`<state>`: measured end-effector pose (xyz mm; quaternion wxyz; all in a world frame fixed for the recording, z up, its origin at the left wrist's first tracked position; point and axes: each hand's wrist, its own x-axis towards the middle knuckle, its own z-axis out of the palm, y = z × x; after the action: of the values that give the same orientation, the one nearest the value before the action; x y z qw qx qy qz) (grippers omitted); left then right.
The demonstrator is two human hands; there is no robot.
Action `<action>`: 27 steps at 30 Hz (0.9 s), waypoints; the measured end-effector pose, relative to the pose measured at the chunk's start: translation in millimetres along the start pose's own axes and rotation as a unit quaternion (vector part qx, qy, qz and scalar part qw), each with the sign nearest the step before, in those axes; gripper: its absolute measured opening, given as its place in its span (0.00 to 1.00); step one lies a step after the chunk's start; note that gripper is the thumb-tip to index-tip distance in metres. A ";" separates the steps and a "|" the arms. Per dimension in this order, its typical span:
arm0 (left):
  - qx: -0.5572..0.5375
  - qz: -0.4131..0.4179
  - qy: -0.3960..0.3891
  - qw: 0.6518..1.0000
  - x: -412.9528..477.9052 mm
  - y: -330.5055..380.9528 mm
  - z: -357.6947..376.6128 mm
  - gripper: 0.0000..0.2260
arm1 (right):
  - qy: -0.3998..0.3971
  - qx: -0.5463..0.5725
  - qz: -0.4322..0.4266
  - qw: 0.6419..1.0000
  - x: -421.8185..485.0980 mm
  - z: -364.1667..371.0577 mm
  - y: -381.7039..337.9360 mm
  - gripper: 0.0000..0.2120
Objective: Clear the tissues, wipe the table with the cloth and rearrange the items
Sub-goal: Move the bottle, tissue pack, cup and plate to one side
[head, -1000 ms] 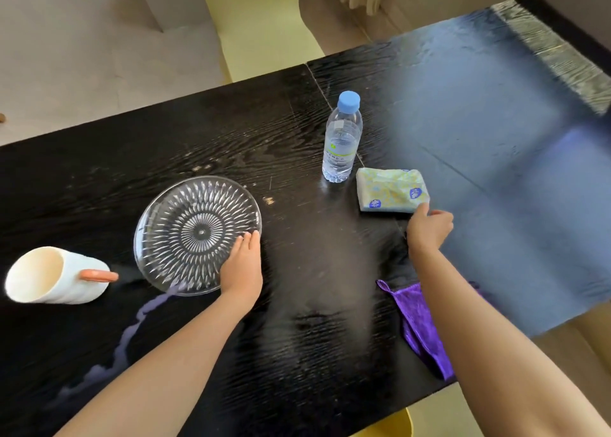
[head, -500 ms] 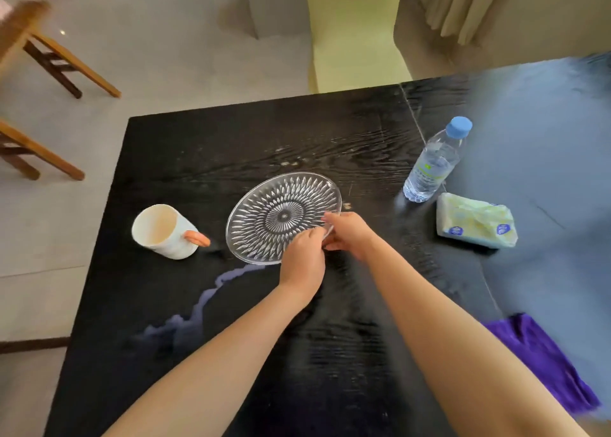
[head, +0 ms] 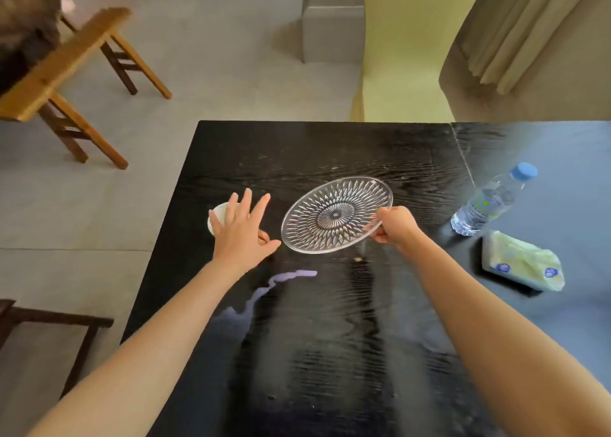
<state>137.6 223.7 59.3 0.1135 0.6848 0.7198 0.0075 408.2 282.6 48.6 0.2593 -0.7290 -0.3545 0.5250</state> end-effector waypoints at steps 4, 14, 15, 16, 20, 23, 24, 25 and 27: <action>0.020 -0.023 -0.110 0.994 20.3 -45.3 -5.5 0.47 | 0.016 0.005 -0.013 1.000 -12.3 5.2 -13.8 0.11; -0.089 -0.013 -0.127 0.988 44.6 -79.6 4.1 0.49 | 0.083 0.055 -0.018 0.995 -64.3 9.5 -11.3 0.12; -0.100 -0.015 -0.120 0.988 45.1 -80.4 5.1 0.48 | 0.092 0.064 -0.015 0.994 -70.0 10.0 -9.0 0.12; -0.107 -0.015 -0.113 0.988 45.5 -81.0 5.9 0.47 | 0.099 0.075 -0.011 0.992 -75.9 10.0 -6.5 0.12; -0.137 -0.017 -0.077 0.987 44.6 -78.5 8.1 0.45 | 0.125 0.139 -0.001 0.982 -99.9 4.7 2.0 0.12; -0.151 -0.006 -0.052 0.987 40.6 -69.1 5.5 0.44 | 0.145 0.179 0.006 0.973 -115.9 -3.2 6.7 0.13; -0.154 0.000 -0.045 0.987 37.9 -64.2 3.1 0.43 | 0.151 0.188 0.008 0.970 -120.3 -6.8 8.7 0.13; -0.156 0.008 -0.040 0.987 35.4 -58.5 0.2 0.42 | 0.158 0.196 0.010 0.968 -124.1 -10.8 10.9 0.13; -0.159 0.026 -0.034 0.986 29.6 -45.7 -5.2 0.41 | 0.168 0.208 0.014 0.963 -129.5 -20.9 16.5 0.12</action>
<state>90.6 250.9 52.3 0.2455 0.6765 0.6869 0.1012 406.5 170.2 118.1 0.4537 -0.7419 -0.1781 0.4605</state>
